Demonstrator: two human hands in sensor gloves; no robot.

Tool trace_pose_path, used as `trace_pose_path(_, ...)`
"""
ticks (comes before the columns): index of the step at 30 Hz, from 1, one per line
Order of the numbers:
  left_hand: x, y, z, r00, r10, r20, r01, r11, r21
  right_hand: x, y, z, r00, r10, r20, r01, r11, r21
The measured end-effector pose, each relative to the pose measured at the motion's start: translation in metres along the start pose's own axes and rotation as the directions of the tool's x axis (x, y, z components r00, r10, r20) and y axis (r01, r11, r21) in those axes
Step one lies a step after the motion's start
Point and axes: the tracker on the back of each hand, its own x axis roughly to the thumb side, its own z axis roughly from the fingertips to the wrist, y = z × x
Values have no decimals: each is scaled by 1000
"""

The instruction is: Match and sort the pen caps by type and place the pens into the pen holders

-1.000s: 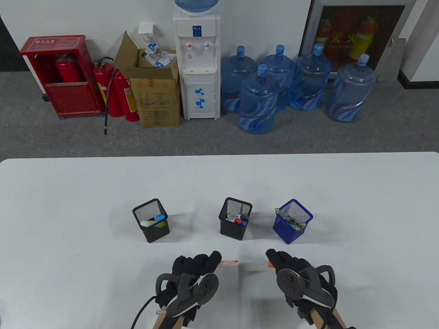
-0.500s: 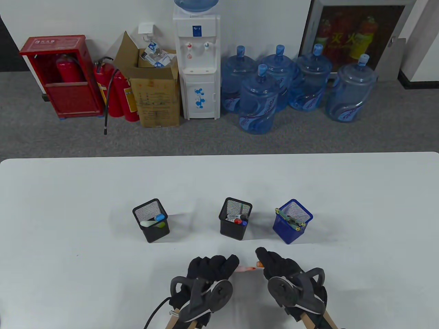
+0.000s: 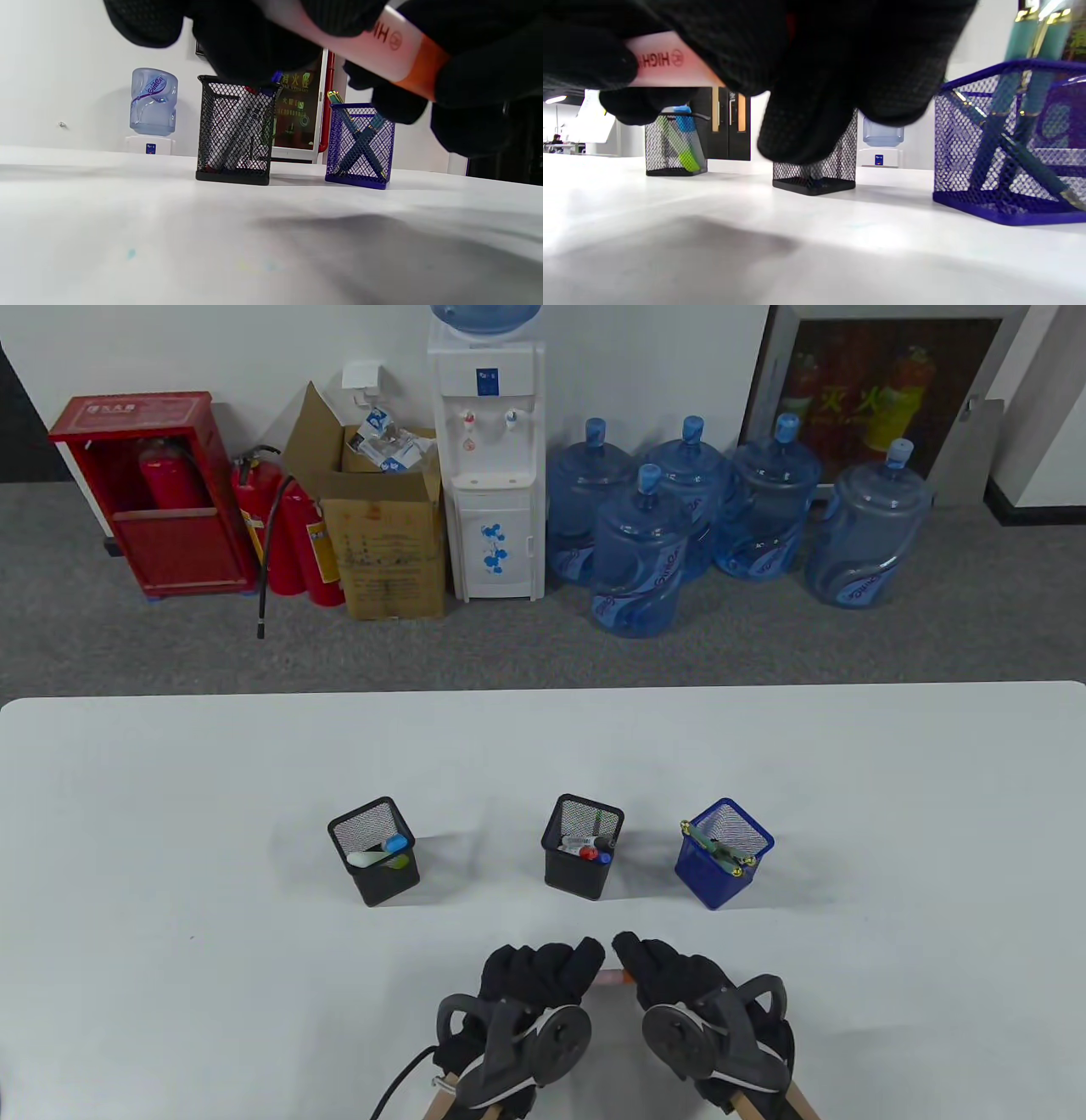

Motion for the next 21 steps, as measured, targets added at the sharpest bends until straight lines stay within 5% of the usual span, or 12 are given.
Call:
trace_pose_path(11, 8, 8, -1, 993, 105, 48, -107, 994, 38, 8, -12, -1, 999, -30, 32, 33, 995, -90)
trace_pose_path(21, 3, 6, 2, 992, 109, 68, -113, 992, 56, 19, -11, -5, 998, -24, 64, 26, 999, -36)
